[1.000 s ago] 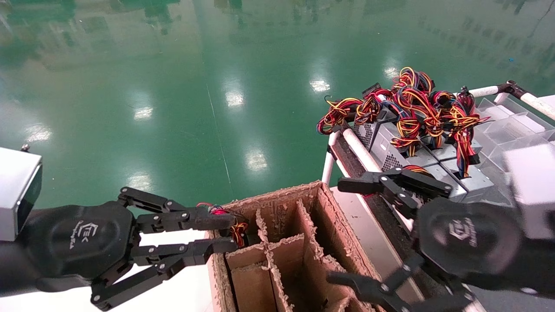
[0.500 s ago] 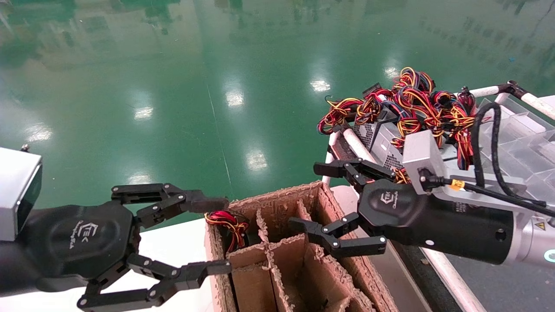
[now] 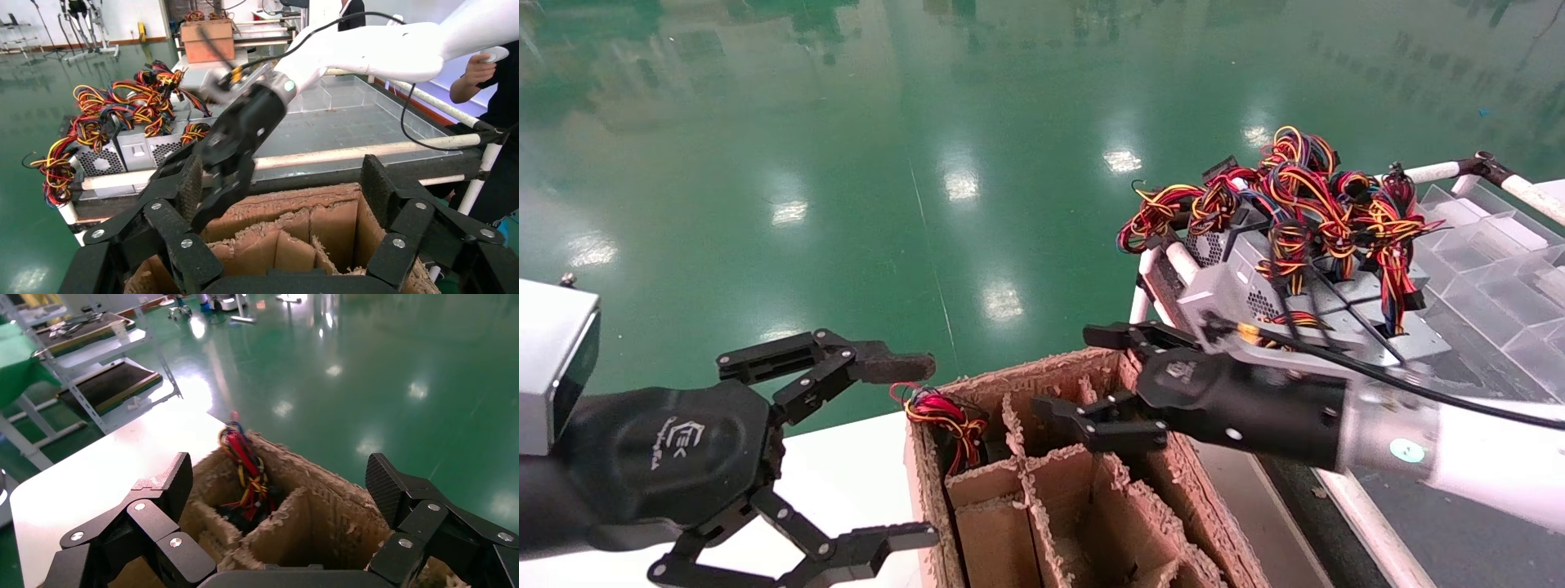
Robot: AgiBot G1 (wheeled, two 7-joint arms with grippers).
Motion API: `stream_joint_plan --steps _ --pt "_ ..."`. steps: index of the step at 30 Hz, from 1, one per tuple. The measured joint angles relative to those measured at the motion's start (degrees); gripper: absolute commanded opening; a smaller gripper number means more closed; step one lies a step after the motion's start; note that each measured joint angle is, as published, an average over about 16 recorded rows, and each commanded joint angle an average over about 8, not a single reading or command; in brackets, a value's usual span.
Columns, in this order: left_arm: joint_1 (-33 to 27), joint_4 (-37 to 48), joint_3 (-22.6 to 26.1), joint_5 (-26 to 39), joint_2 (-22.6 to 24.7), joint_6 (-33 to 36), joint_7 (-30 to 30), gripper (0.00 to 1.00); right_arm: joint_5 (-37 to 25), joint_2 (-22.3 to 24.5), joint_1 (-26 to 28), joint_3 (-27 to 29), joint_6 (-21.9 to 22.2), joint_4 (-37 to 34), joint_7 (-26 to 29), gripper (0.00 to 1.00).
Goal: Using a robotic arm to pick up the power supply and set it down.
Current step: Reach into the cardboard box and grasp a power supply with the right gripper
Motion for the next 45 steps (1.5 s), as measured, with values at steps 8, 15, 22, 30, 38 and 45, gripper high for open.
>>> stream_joint_plan --steps 8,15,22,30,38,45 --pt "0.00 -0.01 0.00 0.00 0.00 0.00 -0.01 1.00 -1.36 -6.55 3.97 -2.48 -2.14 -10.61 -1.14 1.00" --pt "0.02 -0.02 -0.02 0.01 0.00 -0.01 -0.02 1.00 -1.25 -8.94 5.15 -3.07 -3.68 -14.17 -2.56 1.00" --pt "0.01 -0.01 -0.02 0.01 0.00 -0.01 -0.01 1.00 -2.15 -11.36 4.97 -3.77 -2.14 -15.32 -3.41 1.00" --pt "0.00 0.00 0.00 0.00 0.00 0.00 0.00 1.00 -3.94 -15.70 5.08 -5.04 0.49 -17.64 -4.89 0.98" --pt "-0.01 0.01 0.03 -0.01 -0.01 -0.01 0.01 1.00 -5.07 -19.35 5.80 -6.11 0.95 -20.24 -7.20 0.07" --pt "-0.02 0.01 0.05 -0.03 -0.02 -0.01 0.02 1.00 -5.69 -21.41 6.38 -6.69 0.97 -22.16 -10.09 0.00"
